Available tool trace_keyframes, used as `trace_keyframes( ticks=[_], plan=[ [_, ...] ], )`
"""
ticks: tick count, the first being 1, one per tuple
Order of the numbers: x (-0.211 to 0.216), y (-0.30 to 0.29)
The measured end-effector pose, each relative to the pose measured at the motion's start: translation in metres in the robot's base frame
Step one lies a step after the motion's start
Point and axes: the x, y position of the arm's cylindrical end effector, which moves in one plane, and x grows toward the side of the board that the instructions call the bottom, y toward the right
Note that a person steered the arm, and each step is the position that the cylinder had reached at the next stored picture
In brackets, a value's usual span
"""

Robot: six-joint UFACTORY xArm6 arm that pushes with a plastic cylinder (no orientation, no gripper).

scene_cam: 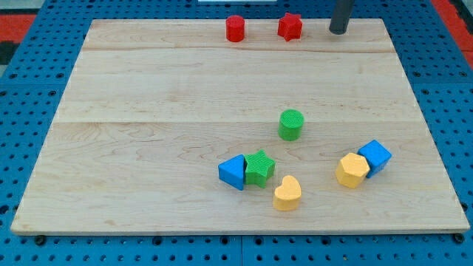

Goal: Move the green circle to the left of the red circle

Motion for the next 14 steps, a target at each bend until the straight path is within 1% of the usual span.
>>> trace_keyframes(
  ticks=[1, 2, 5, 6, 7, 9, 10, 11, 12, 13, 14],
  plan=[
    [0.062, -0.006],
    [0.123, -0.026],
    [0.242, -0.067],
    [0.238, -0.145],
    [0.209, -0.184],
    [0.157, -0.213],
    [0.155, -0.259],
    [0.133, -0.288],
    [0.1, -0.31],
    [0.085, -0.311],
    [0.094, -0.321]
  ],
)
